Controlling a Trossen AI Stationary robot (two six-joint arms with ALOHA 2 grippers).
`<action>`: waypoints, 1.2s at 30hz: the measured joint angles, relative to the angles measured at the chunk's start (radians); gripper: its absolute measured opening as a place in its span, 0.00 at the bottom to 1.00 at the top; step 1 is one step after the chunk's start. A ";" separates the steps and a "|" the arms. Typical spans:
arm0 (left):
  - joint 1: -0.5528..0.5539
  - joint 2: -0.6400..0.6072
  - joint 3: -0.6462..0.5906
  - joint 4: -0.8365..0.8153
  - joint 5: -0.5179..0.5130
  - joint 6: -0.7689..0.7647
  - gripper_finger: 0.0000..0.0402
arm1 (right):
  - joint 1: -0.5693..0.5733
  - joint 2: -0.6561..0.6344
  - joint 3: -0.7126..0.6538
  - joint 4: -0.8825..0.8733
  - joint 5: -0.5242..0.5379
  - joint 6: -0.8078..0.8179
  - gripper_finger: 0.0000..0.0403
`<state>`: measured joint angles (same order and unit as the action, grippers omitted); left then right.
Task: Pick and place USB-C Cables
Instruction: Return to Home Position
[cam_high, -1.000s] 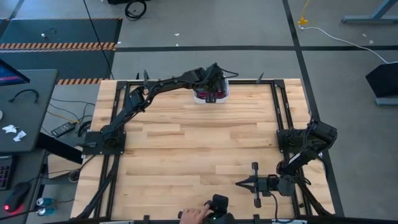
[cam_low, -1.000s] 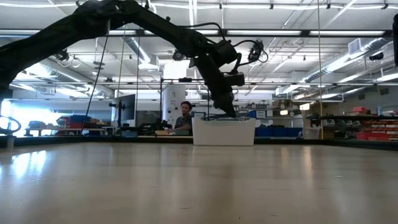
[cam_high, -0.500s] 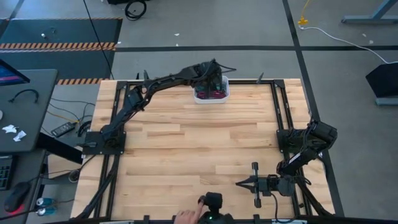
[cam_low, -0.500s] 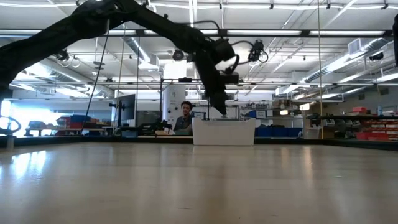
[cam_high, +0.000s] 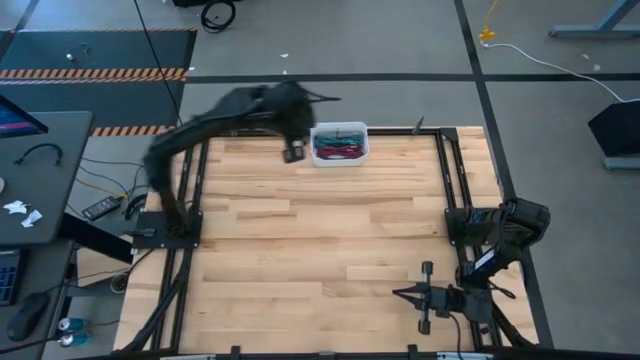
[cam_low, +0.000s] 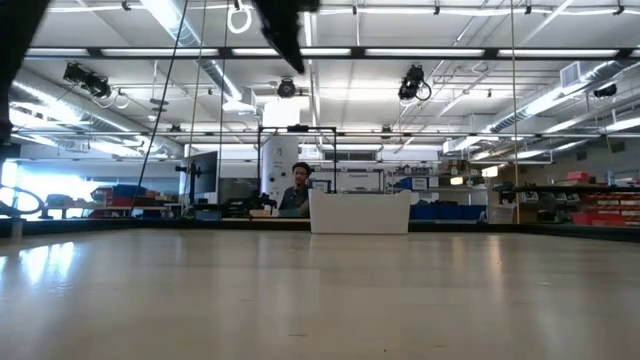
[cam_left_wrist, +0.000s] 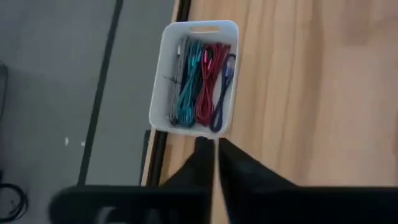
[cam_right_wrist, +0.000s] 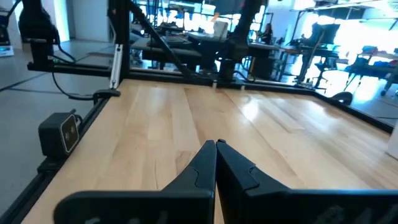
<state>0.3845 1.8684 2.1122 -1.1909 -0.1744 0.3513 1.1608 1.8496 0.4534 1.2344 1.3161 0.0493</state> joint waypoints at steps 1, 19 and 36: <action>-0.003 -0.063 -0.064 0.016 0.007 -0.007 0.04 | 0.012 0.000 0.000 0.003 0.019 0.000 0.02; 0.008 -1.408 -1.592 0.976 0.032 -0.158 0.01 | -0.316 -0.304 -0.446 0.321 -0.537 0.154 0.00; 0.317 -1.497 -1.759 1.178 0.603 -0.205 0.01 | -1.565 -0.800 -0.387 0.003 -1.967 0.216 0.00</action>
<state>0.7018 0.3719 0.3533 -0.0128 0.4283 0.1466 -0.4042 1.0501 0.0663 1.2374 -0.6509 0.2653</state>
